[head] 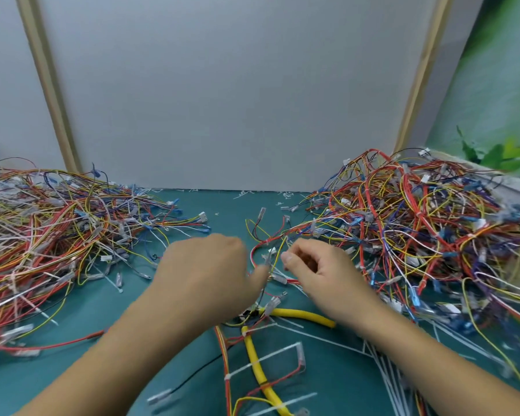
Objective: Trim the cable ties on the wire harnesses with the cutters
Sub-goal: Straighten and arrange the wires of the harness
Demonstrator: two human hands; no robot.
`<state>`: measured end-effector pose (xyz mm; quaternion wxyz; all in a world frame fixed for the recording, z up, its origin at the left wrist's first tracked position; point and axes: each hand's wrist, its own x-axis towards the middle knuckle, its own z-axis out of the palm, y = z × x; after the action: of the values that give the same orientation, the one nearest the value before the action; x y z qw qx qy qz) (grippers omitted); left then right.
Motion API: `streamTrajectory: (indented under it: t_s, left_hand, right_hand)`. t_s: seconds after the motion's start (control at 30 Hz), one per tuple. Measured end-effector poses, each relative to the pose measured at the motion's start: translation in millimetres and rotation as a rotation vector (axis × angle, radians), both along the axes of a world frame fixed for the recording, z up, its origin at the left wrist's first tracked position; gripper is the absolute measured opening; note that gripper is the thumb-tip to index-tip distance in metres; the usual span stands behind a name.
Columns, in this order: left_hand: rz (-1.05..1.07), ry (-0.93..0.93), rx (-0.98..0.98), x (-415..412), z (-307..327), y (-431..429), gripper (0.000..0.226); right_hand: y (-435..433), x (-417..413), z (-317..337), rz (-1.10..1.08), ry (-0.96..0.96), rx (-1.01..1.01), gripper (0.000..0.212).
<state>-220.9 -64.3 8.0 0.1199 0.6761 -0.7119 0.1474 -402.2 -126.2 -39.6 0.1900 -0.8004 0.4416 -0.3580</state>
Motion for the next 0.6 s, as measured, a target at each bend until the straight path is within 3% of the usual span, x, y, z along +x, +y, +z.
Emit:
streamTrajectory:
  t_s: [0.1,0.17,0.2,0.3,0.4,0.47,0.53,0.6]
  left_hand:
    - [0.047,-0.263,0.234,16,-5,15,0.074]
    - [0.062,-0.264,0.349,21,-16,27,0.076]
    - [0.071,-0.209,0.387,22,-23,31,0.072]
    - [0.067,0.124,0.402,23,-36,38,0.052]
    - [-0.051,0.739,0.397,29,-24,42,0.036]
    - [-0.172,1.12,0.302,29,-4,36,0.035]
    - [-0.244,1.3,0.142,27,17,20,0.034]
    - [-0.262,1.365,0.03,21,36,-3,0.032]
  right_hand:
    - [6,0,9,-0.036,0.212,-0.043,0.022]
    - [15,1,13,-0.053,0.27,-0.053,0.004]
    - [21,0,15,-0.069,0.273,-0.077,0.02]
    - [39,-1,17,-0.107,0.162,-0.177,0.04]
    - [62,0,17,-0.077,-0.029,-0.211,0.019]
    - [74,2,17,0.01,-0.204,-0.088,0.016]
    - [83,6,18,0.136,-0.258,0.082,0.035]
    - [86,15,21,0.196,-0.277,0.249,0.048]
